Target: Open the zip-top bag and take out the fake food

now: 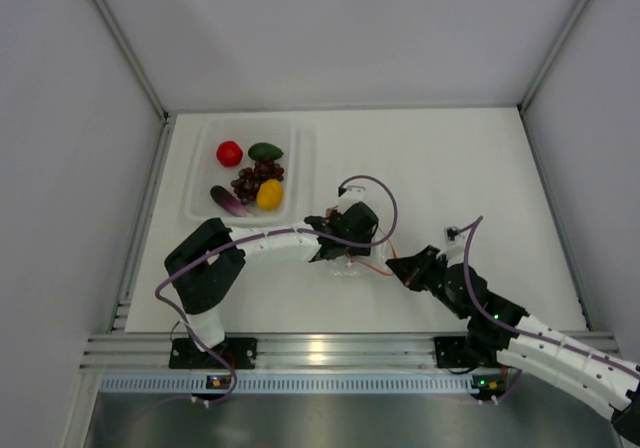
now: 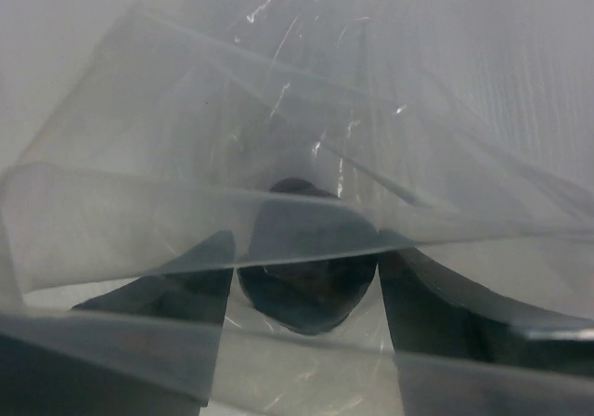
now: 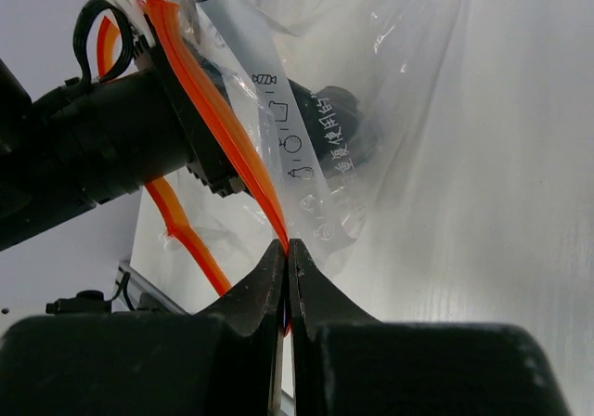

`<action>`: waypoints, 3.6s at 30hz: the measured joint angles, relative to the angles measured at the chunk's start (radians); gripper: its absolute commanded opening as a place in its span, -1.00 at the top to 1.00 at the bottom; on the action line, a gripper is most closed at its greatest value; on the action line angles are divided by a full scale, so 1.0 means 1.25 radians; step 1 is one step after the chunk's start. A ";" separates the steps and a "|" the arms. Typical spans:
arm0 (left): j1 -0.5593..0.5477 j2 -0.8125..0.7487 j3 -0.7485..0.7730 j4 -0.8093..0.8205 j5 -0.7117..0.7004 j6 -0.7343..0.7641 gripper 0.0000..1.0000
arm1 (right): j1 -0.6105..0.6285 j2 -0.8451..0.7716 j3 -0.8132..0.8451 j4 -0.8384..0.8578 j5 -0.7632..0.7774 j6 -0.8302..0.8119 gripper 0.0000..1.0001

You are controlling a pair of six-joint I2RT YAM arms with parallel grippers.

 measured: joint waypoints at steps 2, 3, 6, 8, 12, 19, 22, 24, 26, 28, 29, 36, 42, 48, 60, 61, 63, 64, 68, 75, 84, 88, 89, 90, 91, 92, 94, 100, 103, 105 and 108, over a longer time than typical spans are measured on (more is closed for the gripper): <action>0.000 0.002 -0.014 0.000 0.012 -0.002 -0.41 | 0.000 0.002 0.000 -0.001 0.000 0.000 1.00; 0.000 0.003 -0.020 0.000 0.017 -0.003 -0.41 | 0.000 0.002 0.000 -0.001 0.000 0.000 1.00; 0.000 0.016 -0.029 0.000 0.033 -0.003 -0.35 | 0.000 0.003 0.000 -0.001 0.000 0.000 1.00; -0.001 0.023 -0.031 -0.001 0.040 -0.005 -0.11 | 0.000 0.003 0.000 -0.001 0.000 0.000 1.00; -0.001 0.024 -0.031 0.002 0.044 -0.002 0.59 | 0.000 0.003 0.000 -0.001 0.000 0.000 1.00; -0.025 0.013 -0.031 0.001 0.033 0.010 1.00 | 0.000 0.017 0.005 -0.008 0.009 -0.021 1.00; -0.062 -0.017 -0.033 0.002 0.025 0.030 1.00 | 0.000 0.044 0.045 -0.027 0.026 -0.049 1.00; -0.084 -0.052 -0.041 0.013 0.026 0.048 1.00 | 0.000 0.071 0.093 -0.042 0.038 -0.072 1.00; -0.108 -0.090 -0.048 0.028 0.026 0.069 1.00 | 0.000 0.104 0.150 -0.047 0.049 -0.098 1.00; -0.128 -0.128 -0.057 0.051 0.022 0.094 1.00 | 0.001 0.140 0.211 -0.056 0.060 -0.126 1.00; -0.136 -0.143 -0.063 0.064 0.020 0.109 1.00 | 0.001 0.160 0.241 -0.067 0.066 -0.140 1.00; -0.190 -0.249 -0.128 0.103 -0.076 0.165 1.00 | 0.002 0.307 0.388 -0.134 0.121 -0.225 1.00; -0.185 -0.353 -0.172 0.107 -0.136 0.183 1.00 | 0.005 0.357 0.388 -0.202 0.175 -0.246 1.00; -0.185 -0.483 -0.231 0.164 -0.137 0.233 1.00 | 0.005 0.381 0.382 -0.216 0.214 -0.249 1.00; -0.058 -0.591 -0.081 0.001 -0.374 0.179 1.00 | -0.005 0.383 0.383 -0.263 0.266 -0.263 1.00; -0.005 -0.573 -0.059 -0.014 -0.360 0.172 1.00 | -0.006 0.374 0.383 -0.269 0.267 -0.266 1.00; 0.119 -0.540 -0.036 -0.037 -0.326 0.163 1.00 | -0.006 0.351 0.385 -0.280 0.270 -0.273 1.00; 0.183 -0.517 -0.031 -0.046 -0.298 0.157 1.00 | -0.006 0.338 0.386 -0.288 0.270 -0.277 1.00; 0.397 -0.413 -0.017 -0.084 -0.199 0.138 0.89 | -0.006 0.303 0.413 -0.309 0.267 -0.305 1.00; 0.600 -0.243 0.005 -0.120 -0.056 0.111 -0.55 | -0.010 0.311 0.507 -0.346 0.255 -0.367 1.00; 0.608 -0.256 0.002 -0.154 0.002 0.107 -0.96 | -0.138 0.410 0.607 -0.395 0.167 -0.437 1.00; 0.608 -0.335 0.002 -0.191 0.043 0.125 -0.96 | -0.162 0.436 0.667 -0.422 0.160 -0.470 1.00; 0.608 -0.362 0.002 -0.200 0.065 0.131 -0.96 | -0.165 0.443 0.686 -0.424 0.164 -0.478 1.00; 0.608 -0.390 0.002 -0.210 0.083 0.139 -0.96 | -0.167 0.453 0.706 -0.427 0.169 -0.487 1.00; 0.608 -0.421 0.002 -0.223 0.104 0.148 -0.96 | -0.169 0.462 0.726 -0.426 0.174 -0.497 1.00; 0.608 -0.455 0.002 -0.236 0.125 0.157 -0.96 | -0.171 0.471 0.742 -0.425 0.179 -0.504 1.00; 0.607 -0.520 0.002 -0.263 0.162 0.176 -0.97 | -0.179 0.489 0.766 -0.427 0.193 -0.522 1.00; 0.607 -0.695 -0.007 -0.336 0.244 0.262 -0.96 | -0.208 0.591 0.818 -0.465 0.364 -0.581 1.00; 0.607 -0.769 -0.050 -0.342 0.225 0.272 -0.96 | -0.223 0.668 0.838 -0.490 0.462 -0.605 1.00; 0.607 -0.813 -0.088 -0.345 0.209 0.274 -0.96 | -0.231 0.723 0.852 -0.504 0.518 -0.622 1.00; 0.607 -0.873 -0.143 -0.347 0.184 0.274 -0.96 | -0.245 0.805 0.887 -0.511 0.576 -0.643 0.99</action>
